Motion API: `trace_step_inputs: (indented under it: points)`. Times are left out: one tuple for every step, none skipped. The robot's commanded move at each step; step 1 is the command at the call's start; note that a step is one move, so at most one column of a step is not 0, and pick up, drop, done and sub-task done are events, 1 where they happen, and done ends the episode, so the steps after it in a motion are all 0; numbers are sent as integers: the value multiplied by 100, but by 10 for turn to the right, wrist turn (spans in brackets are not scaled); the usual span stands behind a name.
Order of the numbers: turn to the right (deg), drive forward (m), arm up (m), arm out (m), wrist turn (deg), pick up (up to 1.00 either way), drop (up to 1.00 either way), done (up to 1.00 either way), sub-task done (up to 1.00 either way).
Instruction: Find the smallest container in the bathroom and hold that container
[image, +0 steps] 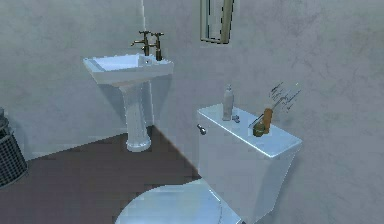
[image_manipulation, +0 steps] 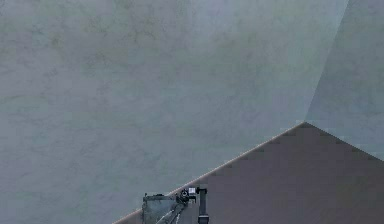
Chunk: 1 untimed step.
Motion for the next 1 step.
trace_step_inputs:
  points:
    - [0,0,0,0,450,0,0,0,0]
